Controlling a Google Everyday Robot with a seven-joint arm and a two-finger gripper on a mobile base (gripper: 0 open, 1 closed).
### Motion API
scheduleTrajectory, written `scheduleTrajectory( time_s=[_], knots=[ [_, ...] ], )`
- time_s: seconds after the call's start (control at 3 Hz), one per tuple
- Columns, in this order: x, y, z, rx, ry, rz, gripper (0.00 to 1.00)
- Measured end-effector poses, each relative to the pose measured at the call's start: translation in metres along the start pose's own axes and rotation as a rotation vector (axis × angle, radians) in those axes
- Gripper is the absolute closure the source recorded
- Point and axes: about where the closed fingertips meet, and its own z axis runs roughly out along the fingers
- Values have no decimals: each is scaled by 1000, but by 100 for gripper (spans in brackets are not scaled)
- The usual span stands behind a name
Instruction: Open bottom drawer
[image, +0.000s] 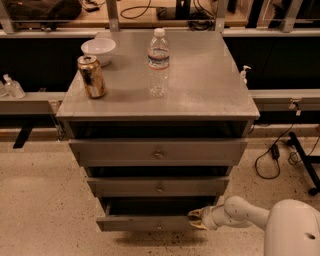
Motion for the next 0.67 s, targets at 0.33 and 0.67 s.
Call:
scheduleTrajectory(
  time_s=[0.33, 0.67],
  knots=[
    [0, 0, 0, 0, 0, 0, 100],
    [-1, 1, 2, -2, -2, 0, 82]
  ],
)
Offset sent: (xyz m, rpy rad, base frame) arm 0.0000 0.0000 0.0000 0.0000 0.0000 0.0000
